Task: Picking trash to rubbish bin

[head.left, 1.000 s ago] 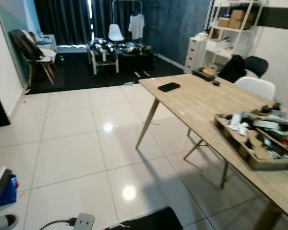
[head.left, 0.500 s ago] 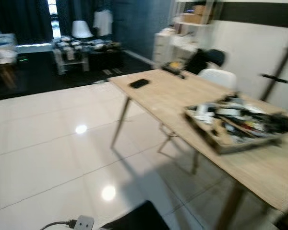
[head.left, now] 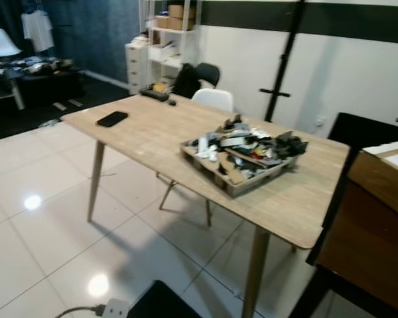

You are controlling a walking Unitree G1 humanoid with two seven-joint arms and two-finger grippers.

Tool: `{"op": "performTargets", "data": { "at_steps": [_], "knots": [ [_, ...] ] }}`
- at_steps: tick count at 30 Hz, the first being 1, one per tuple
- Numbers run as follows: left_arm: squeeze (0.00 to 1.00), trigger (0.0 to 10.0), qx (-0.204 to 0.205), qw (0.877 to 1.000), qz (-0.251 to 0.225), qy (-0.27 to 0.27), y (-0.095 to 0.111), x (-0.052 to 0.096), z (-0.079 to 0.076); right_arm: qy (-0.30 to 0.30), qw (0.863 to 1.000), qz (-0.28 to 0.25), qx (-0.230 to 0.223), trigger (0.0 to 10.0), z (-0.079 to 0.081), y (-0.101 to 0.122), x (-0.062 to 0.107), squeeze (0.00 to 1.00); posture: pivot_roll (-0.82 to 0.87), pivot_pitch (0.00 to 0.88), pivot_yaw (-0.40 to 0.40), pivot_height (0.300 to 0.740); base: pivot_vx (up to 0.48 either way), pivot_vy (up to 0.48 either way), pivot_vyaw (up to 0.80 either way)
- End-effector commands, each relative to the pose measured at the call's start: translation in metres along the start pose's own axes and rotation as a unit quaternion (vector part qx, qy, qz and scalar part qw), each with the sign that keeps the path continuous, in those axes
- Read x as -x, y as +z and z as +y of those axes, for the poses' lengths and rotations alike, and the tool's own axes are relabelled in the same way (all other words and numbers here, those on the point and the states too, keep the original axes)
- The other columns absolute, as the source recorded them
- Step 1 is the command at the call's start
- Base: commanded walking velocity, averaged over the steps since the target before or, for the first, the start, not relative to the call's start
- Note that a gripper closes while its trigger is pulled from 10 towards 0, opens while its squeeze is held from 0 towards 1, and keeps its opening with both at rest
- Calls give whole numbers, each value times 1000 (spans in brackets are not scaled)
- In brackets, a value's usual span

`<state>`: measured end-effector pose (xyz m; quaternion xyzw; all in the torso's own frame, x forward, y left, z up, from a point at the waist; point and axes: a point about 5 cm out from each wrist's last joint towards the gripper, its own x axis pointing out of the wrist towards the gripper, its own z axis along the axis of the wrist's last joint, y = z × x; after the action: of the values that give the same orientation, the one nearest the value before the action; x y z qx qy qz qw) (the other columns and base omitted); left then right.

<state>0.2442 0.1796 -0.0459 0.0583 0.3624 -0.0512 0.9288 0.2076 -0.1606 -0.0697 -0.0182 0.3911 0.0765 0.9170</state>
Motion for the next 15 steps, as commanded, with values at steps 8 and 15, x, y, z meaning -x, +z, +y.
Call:
{"op": "performTargets", "data": {
  "at_steps": [8, 15],
  "knots": [
    [0, 10000, -5, 1000, 15, 0, -8, 1, -1, -12, 1000, 20, -21, 10000, -1, -9, 2, 0, -72, 115, 0, 740, 0, 0, -800],
    [0, 10000, -7, 1000, 18, 11, -10, 2, 5, -22, 999, 24, -29, 10000, -7, -11, 3, 0, -67, 109, 0, 740, 0, 0, -800]
  ]
}}
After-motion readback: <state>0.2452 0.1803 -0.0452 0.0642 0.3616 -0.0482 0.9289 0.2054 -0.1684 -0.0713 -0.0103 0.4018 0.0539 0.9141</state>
